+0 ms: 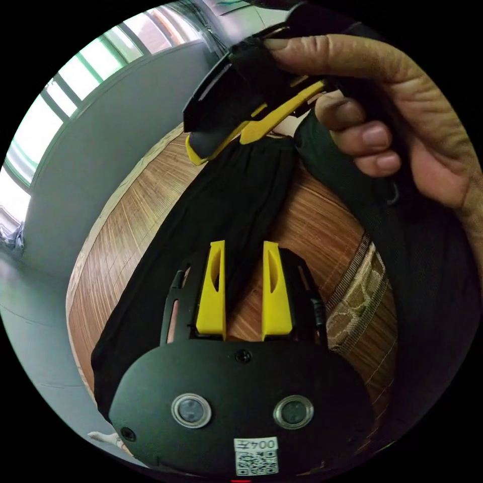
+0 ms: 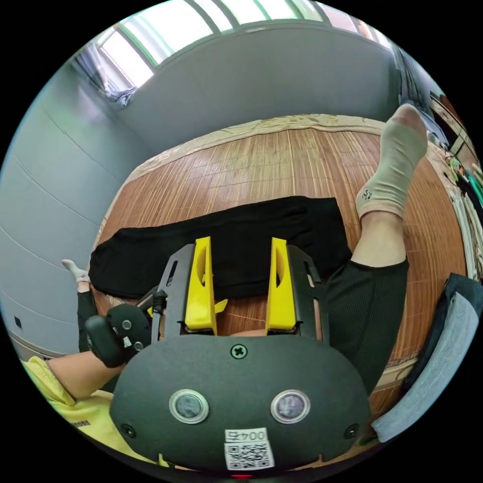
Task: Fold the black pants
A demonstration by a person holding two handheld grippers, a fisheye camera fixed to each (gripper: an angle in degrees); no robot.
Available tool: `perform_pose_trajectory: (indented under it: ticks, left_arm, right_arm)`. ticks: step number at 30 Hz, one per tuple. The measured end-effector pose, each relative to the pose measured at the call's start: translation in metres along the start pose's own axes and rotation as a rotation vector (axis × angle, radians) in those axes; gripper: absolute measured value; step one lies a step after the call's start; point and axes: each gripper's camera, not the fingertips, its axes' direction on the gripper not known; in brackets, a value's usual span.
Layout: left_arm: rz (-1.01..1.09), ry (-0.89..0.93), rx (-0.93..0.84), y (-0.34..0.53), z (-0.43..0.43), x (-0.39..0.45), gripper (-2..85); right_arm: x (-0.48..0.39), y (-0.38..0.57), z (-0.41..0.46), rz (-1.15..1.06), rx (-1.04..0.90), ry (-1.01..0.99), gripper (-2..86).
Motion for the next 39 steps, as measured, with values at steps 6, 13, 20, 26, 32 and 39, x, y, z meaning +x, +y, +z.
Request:
perform_pose_trajectory:
  ticks: [6, 13, 20, 26, 32, 39]
  left_arm:
    - [0.022, -0.005, -0.002, -0.025, 0.014, 0.005, 11.5]
    - [-0.133, 0.123, -0.003, -0.037, 0.029, -0.038, 3.3]
    - [-0.739, 0.569, 0.146, 0.031, 0.049, -0.148, 2.1]
    - [-0.785, 0.578, 0.181, 0.058, 0.056, -0.178, 1.9]
    - [-0.781, 0.578, 0.206, 0.084, 0.055, -0.197, 1.8]
    - [-0.830, 0.596, 0.244, 0.116, 0.049, -0.214, 1.7]
  right_arm:
    - [0.057, 0.021, -0.024, 0.099, 0.057, -0.044, 16.4]
    - [0.116, 0.044, -0.048, 0.159, 0.102, -0.050, 16.5]
    - [0.168, 0.075, -0.068, 0.212, 0.130, -0.209, 15.8]
    - [0.208, 0.109, -0.048, 0.349, 0.042, -0.563, 15.4]
    - [0.245, 0.124, -0.011, 0.510, -0.027, -0.725, 21.4]
    - [0.264, 0.137, 0.013, 0.617, -0.020, -0.776, 21.1]
